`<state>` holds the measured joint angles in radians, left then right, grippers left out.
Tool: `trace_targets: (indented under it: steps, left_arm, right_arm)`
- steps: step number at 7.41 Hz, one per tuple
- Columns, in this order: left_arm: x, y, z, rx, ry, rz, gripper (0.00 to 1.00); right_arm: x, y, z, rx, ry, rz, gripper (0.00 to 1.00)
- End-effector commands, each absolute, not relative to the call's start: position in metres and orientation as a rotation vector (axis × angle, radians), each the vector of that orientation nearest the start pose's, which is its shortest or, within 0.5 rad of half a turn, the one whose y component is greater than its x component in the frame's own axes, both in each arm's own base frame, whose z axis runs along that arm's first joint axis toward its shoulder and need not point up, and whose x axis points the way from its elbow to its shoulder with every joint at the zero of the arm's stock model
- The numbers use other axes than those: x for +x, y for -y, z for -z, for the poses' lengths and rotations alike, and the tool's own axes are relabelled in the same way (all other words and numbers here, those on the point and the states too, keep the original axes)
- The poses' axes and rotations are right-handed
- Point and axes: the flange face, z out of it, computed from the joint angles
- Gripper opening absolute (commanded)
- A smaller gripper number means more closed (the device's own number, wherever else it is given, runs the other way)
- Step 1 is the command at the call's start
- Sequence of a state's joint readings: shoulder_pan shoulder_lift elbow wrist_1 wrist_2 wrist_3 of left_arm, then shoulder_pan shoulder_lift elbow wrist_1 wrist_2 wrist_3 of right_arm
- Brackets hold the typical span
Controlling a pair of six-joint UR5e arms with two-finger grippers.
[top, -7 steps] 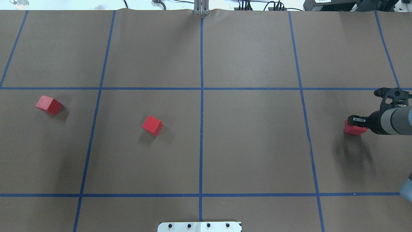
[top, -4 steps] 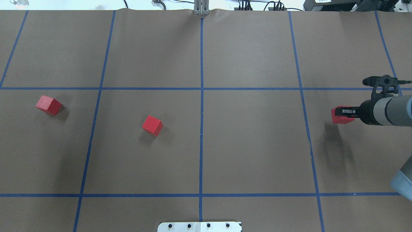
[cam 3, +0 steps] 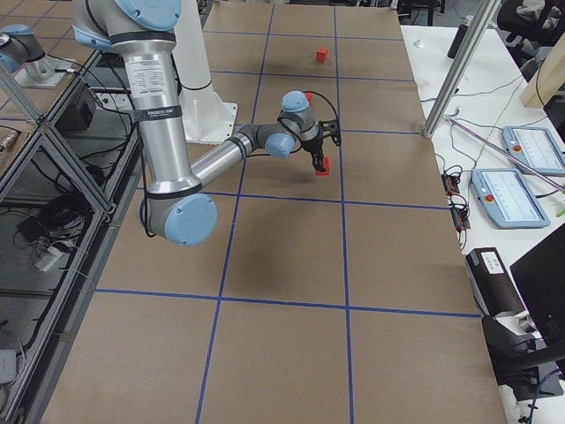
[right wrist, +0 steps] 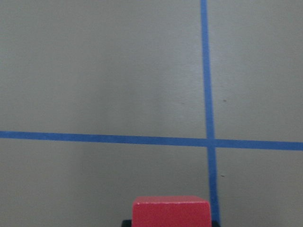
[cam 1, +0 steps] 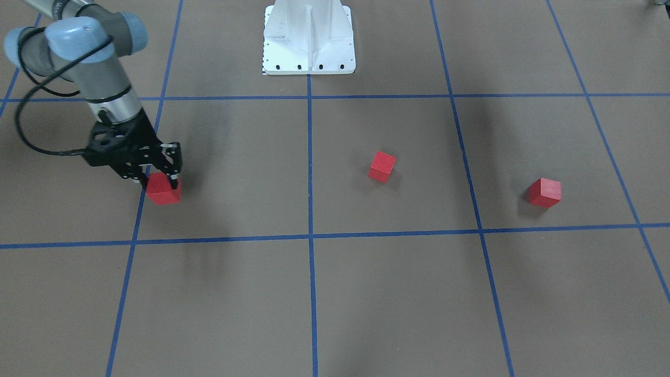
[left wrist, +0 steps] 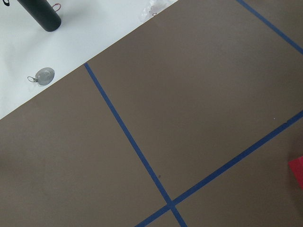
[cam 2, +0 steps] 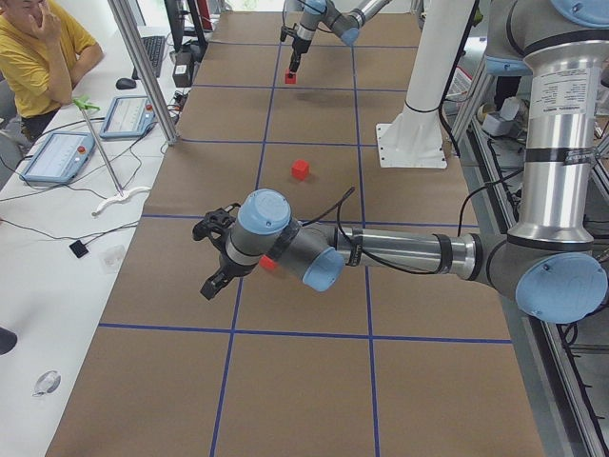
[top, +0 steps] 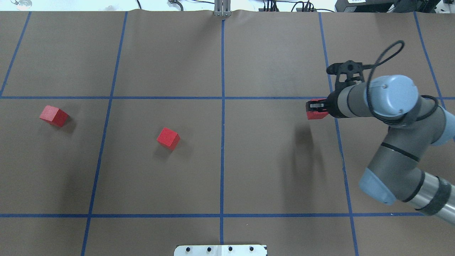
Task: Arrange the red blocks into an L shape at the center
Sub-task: 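Carry the red cube with the right gripper toward the table center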
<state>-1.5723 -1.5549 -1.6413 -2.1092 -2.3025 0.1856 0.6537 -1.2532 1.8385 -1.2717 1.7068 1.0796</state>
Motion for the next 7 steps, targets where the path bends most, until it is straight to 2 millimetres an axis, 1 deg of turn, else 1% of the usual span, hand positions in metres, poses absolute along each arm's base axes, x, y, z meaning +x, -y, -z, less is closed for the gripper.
trace_targets:
  steps: [1,2,3,4,5,6,7]
  left_arm:
    - [-0.068,0.509,-0.578,0.622,-0.659,-0.384,1.00]
    - [-0.068,0.509,-0.579,0.619,-0.659,-0.383,1.00]
    - [-0.066,0.508,-0.584,0.608,-0.685,-0.385,1.00]
    - [-0.065,0.507,-0.587,0.602,-0.698,-0.386,1.00]
    - [-0.065,0.506,-0.591,0.596,-0.699,-0.385,1.00]
    - [-0.065,0.506,-0.591,0.595,-0.699,-0.385,1.00]
    - [-0.065,0.505,-0.591,0.595,-0.699,-0.385,1.00]
  right_arm:
    - [-0.501,0.465,-0.257,0.327,0.801,-0.132,0.00]
    - [-0.532,0.454,-0.244,0.370,0.788,-0.143,0.00]
    - [-0.552,0.439,-0.230,0.361,0.803,-0.153,0.00]
    - [-0.580,0.428,-0.219,0.344,0.805,-0.133,0.00]
    - [-0.603,0.422,-0.206,0.325,0.811,-0.143,0.00]
    - [-0.619,0.419,-0.196,0.314,0.807,-0.142,0.00]
    - [-0.627,0.416,-0.192,0.312,0.801,-0.135,0.00]
